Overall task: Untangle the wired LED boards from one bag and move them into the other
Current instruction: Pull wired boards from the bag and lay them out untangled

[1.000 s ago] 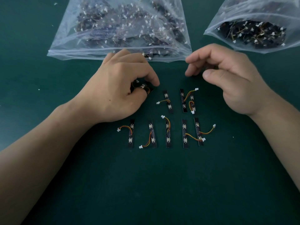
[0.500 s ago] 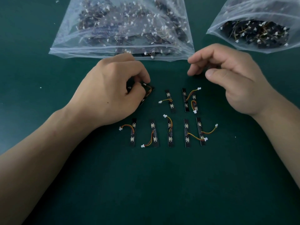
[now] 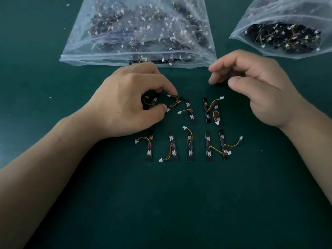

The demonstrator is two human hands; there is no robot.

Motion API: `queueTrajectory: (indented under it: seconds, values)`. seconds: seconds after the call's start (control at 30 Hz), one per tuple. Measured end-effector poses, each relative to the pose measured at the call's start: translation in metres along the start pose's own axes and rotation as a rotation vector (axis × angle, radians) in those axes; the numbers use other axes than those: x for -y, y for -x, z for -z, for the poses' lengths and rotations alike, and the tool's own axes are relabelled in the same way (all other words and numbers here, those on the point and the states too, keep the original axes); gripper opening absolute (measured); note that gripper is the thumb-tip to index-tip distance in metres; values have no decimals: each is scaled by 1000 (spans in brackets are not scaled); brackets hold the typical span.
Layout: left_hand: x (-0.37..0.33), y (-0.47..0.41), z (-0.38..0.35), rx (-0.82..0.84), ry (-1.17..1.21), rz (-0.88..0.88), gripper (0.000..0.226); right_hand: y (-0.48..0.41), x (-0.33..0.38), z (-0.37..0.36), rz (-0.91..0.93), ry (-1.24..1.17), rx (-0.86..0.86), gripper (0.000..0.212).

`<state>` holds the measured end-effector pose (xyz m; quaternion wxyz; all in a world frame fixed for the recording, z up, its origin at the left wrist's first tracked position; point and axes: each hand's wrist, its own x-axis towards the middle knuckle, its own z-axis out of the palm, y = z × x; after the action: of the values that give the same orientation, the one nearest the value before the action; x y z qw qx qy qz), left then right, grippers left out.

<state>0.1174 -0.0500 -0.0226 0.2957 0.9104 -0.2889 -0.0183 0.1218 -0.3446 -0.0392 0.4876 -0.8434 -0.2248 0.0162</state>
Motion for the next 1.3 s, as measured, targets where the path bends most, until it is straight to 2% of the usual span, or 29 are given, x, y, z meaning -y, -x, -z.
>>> queueTrajectory:
  seconds: [0.07, 0.17, 0.23, 0.57, 0.97, 1.3]
  values:
    - [0, 0, 0, 7, -3, -24, 34, 0, 0, 0, 0, 1, 0, 36]
    - [-2, 0, 0, 63, 2, -78, 55, 0, 0, 0, -3, 2, 0, 36]
    - [-3, 0, 0, 78, -2, -98, 59, 0, 1, 0, -6, 1, 0, 36]
    - [1, 0, -3, 34, 9, -80, 31, 0, 1, 0, -6, 16, -5, 36]
    - [5, -2, -4, 1, 44, -98, 21, 0, 0, 0, -13, 16, -5, 36]
    - [5, -3, 1, -33, 119, -79, 50, 0, 1, -1, -8, 25, -9, 36]
